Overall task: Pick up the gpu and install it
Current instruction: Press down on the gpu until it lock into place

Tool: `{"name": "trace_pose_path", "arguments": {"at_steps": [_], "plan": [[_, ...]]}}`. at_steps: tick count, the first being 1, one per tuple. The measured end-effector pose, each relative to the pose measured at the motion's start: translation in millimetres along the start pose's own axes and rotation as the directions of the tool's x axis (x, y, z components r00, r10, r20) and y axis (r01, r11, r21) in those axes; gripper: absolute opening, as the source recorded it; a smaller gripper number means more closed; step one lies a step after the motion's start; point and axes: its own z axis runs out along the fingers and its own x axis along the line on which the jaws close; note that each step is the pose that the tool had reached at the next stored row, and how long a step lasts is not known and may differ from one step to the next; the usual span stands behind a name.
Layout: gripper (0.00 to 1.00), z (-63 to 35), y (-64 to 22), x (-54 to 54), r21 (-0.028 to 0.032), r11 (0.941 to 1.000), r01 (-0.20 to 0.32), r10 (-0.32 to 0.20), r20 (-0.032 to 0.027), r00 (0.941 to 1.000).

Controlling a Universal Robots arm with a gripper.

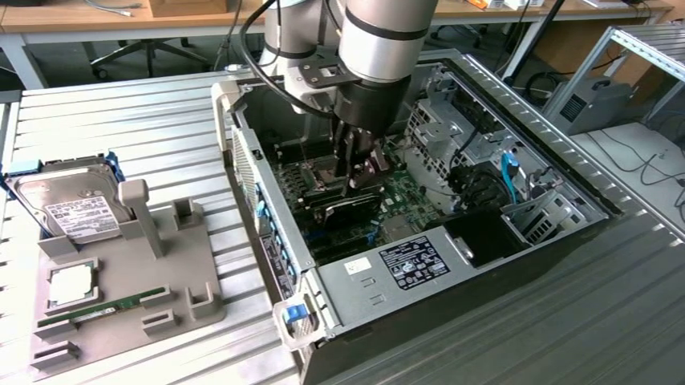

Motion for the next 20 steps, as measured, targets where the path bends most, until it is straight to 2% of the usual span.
{"name": "trace_pose_path", "arguments": {"at_steps": [14, 15, 16, 19, 20], "plan": [[0.38, 0.0, 0.0, 0.0, 0.0000, 1.0000, 0.000, 0.000, 0.0000, 1.0000], [0.32, 0.0, 0.0, 0.0, 0.0000, 1.0000, 0.000, 0.000, 0.0000, 1.0000], [0.32, 0.0, 0.0, 0.0, 0.0000, 1.0000, 0.000, 0.000, 0.0000, 1.0000], [0.13, 0.0, 0.0, 0.0, 0.0000, 1.0000, 0.000, 0.000, 0.0000, 1.0000], [0.11, 0.0, 0.0, 0.0, 0.0000, 1.0000, 0.000, 0.000, 0.0000, 1.0000]]}}
